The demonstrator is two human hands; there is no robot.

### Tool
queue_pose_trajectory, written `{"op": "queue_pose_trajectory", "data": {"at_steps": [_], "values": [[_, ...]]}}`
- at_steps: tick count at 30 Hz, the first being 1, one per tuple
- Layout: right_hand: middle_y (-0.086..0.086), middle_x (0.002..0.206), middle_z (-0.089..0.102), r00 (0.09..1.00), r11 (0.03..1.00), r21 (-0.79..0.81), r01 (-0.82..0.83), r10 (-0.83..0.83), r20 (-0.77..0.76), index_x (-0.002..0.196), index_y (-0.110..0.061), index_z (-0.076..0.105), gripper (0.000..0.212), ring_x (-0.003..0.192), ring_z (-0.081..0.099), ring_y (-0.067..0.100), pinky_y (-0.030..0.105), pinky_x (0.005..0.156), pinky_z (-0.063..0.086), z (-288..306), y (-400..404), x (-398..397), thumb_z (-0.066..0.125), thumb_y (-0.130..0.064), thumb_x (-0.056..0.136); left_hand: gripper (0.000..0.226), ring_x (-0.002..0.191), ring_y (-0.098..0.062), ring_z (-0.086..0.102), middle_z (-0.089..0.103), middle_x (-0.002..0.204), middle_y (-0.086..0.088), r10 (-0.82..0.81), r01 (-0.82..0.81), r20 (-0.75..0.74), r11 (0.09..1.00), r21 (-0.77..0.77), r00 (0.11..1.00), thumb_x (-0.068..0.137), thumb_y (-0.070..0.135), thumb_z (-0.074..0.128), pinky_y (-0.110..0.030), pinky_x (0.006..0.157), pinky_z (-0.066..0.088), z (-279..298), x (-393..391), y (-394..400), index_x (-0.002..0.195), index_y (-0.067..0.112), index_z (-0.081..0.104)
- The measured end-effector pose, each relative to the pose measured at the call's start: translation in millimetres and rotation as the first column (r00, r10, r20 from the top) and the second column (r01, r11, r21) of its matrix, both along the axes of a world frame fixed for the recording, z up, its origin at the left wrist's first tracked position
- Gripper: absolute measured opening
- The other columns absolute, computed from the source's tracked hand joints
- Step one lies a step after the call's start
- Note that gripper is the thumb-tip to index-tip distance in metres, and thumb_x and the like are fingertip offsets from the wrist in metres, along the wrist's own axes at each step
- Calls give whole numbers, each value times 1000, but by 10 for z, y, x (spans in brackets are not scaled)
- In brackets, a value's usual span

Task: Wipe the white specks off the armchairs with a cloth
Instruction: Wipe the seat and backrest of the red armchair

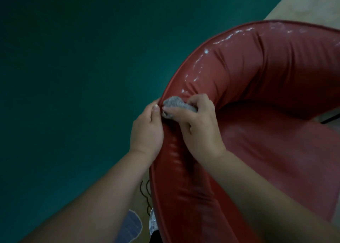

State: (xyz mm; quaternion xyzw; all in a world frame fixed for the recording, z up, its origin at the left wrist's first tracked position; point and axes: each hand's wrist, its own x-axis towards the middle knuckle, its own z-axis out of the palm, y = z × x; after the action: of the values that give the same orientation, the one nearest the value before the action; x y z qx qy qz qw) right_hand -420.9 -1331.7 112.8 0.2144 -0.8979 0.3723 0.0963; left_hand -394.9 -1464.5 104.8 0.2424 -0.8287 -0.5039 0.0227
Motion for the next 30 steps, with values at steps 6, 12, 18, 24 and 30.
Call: {"op": "queue_pose_trajectory", "data": {"at_steps": [6,12,18,24,30], "values": [[9,98,47,996,994,-59,88,-88,15,106,-30,74,27,90,50,28,45,79,47,-10,45,-284,66,-11,87,50,113,-25,58,65,123,2,-71,72,11,985,-158,997,93,43,25,-37,97,45,122,8,53,134,32,52],[11,96,46,999,996,-79,45,-46,-4,105,-28,74,31,87,49,29,44,75,47,-74,123,-160,64,-7,86,40,119,-30,54,61,130,-4,-105,134,140,967,-219,985,102,35,29,-42,100,43,154,-331,48,136,30,49],[13,97,47,986,979,-120,167,-165,21,106,-25,74,27,88,51,33,46,78,48,-19,31,-756,62,-9,88,37,109,-37,56,64,117,-13,-135,180,163,937,-301,977,103,32,28,-42,90,45,190,-774,146,127,25,54],[5,99,43,992,982,-138,126,-123,30,111,-30,70,36,90,49,25,44,80,48,-184,218,-217,61,-6,86,44,115,-32,56,64,124,-9,-117,135,85,961,-243,989,99,38,28,-39,99,43,155,-704,129,134,30,52],[13,99,51,974,974,17,224,-224,-24,105,-31,73,30,88,49,33,45,77,46,105,87,-1113,61,-11,86,54,108,-35,60,67,117,-10,-121,130,51,957,-258,991,90,43,24,-40,91,47,196,-718,163,133,30,54]]}}
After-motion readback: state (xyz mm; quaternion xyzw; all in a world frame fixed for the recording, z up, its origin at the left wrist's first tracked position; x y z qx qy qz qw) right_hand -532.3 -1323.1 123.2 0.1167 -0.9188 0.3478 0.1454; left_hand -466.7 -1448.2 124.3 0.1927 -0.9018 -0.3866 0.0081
